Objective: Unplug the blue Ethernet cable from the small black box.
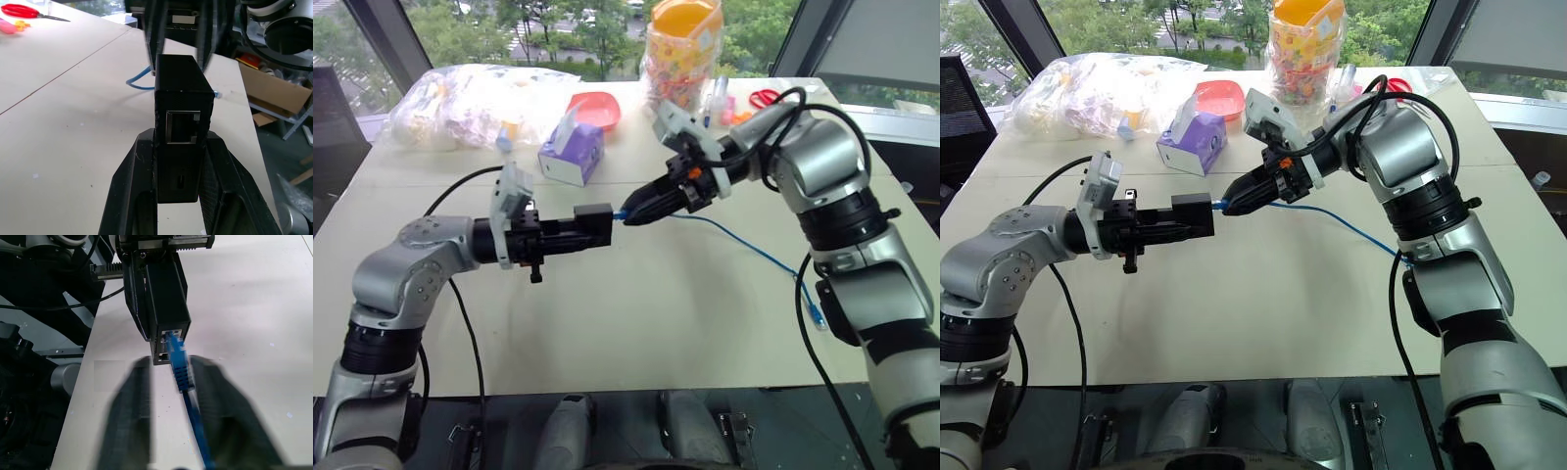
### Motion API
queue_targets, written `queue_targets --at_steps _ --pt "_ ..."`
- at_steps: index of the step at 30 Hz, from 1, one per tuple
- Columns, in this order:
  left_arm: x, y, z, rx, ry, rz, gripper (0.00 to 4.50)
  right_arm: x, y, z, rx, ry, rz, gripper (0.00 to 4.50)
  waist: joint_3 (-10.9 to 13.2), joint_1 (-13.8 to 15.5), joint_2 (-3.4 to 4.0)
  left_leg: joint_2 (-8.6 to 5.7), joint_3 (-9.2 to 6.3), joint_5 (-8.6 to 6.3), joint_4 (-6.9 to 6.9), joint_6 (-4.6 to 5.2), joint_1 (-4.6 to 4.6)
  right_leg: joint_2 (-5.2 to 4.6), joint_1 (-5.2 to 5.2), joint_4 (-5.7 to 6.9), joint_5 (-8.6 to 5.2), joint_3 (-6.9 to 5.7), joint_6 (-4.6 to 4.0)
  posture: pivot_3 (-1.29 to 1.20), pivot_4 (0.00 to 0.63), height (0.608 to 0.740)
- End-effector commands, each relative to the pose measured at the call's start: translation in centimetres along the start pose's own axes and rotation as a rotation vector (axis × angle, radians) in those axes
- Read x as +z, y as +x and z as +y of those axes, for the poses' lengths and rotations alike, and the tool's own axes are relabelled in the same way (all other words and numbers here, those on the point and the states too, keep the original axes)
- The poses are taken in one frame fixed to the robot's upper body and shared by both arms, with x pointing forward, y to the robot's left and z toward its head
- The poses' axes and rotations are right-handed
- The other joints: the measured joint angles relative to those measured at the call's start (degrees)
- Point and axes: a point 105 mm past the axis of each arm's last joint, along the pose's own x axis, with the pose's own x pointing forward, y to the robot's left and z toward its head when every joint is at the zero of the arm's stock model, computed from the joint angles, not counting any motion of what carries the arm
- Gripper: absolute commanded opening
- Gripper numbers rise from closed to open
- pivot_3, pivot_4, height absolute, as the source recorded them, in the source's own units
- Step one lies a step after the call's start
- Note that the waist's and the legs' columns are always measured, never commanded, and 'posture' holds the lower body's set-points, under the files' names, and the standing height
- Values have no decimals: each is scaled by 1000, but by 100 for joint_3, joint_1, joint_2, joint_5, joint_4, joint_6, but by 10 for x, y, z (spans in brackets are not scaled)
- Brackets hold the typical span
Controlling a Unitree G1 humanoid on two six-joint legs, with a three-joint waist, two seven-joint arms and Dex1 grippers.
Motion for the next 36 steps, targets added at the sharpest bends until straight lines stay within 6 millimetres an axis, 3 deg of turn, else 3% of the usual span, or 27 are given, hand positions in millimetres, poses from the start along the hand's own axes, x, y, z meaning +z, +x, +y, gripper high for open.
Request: queue_targets --at_steps 1,9,13,17,32,35,36 --pt "5 0 -2 -2 50 1 490 17 -3 3 5 -45 -20 31 0 0 0 0 0 0 0 0 0 0 0 0 0 0 0 0 150 740" --pt "6 1 -2 1 50 -4 490 16 1 3 4 -52 -16 31 0 0 0 0 0 0 0 0 0 0 0 0 0 0 0 0 150 740" --pt "6 1 -2 0 49 -5 490 15 0 5 18 -51 -15 1478 0 0 0 0 0 0 0 0 0 0 0 0 0 0 0 0 150 740" --pt "6 1 -2 -2 48 -6 490 14 2 0 -20 -52 -3 3328 0 -2 0 0 0 0 0 0 0 0 0 0 0 0 0 0 150 740" --pt "5 2 -3 -2 47 -10 490 17 5 5 10 -52 -4 3328 0 -1 0 0 0 0 0 0 0 0 0 0 0 0 0 0 150 740" --pt "5 3 -3 -2 46 -10 490 17 6 5 13 -52 -5 2508 0 -1 0 0 0 0 0 0 0 0 -1 1 0 0 0 0 150 740" --pt "5 3 -3 -2 46 -10 490 18 6 5 13 -52 -5 2031 0 -1 0 0 0 0 0 0 0 0 -1 1 0 0 0 0 150 740"
